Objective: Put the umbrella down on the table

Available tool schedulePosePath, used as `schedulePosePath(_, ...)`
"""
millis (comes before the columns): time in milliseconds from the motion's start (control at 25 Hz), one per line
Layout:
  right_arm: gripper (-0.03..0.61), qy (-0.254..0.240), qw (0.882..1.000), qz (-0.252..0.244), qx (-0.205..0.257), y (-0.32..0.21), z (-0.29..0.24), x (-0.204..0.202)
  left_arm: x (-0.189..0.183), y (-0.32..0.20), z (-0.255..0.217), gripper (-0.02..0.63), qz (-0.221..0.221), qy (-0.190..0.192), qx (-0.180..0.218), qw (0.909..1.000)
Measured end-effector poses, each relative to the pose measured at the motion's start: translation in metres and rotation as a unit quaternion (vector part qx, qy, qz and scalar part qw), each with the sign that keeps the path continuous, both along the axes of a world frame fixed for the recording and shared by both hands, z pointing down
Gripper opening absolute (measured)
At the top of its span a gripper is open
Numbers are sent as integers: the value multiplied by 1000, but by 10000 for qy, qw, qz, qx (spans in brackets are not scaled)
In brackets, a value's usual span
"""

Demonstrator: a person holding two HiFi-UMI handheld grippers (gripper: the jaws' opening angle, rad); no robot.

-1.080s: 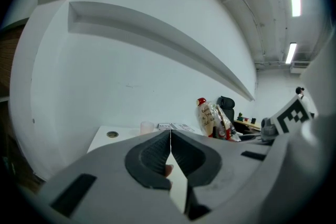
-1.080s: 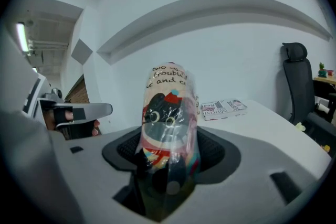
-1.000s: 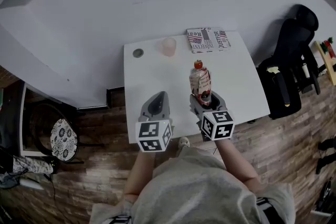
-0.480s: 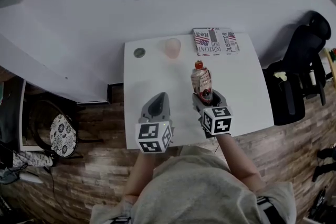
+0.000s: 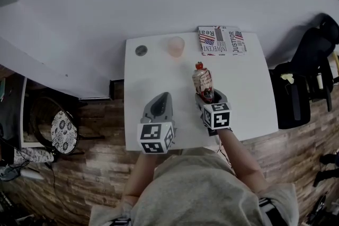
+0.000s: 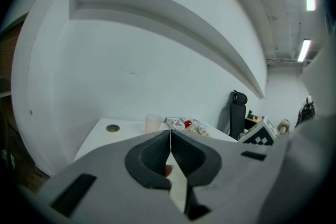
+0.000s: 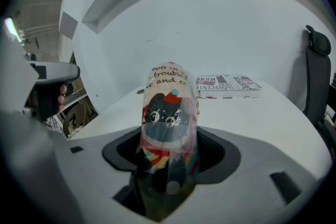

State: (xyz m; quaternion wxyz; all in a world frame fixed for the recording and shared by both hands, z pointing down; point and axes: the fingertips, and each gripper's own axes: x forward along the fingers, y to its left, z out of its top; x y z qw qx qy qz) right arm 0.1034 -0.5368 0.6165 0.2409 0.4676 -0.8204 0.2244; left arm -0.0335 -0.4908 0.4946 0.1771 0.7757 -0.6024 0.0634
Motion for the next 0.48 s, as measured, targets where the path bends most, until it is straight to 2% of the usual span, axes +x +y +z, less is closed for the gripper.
schedulePosePath(480,276,438,9968,-142,-655,-10,43,1,3,-5,5,8,-98,-50,-4,9999)
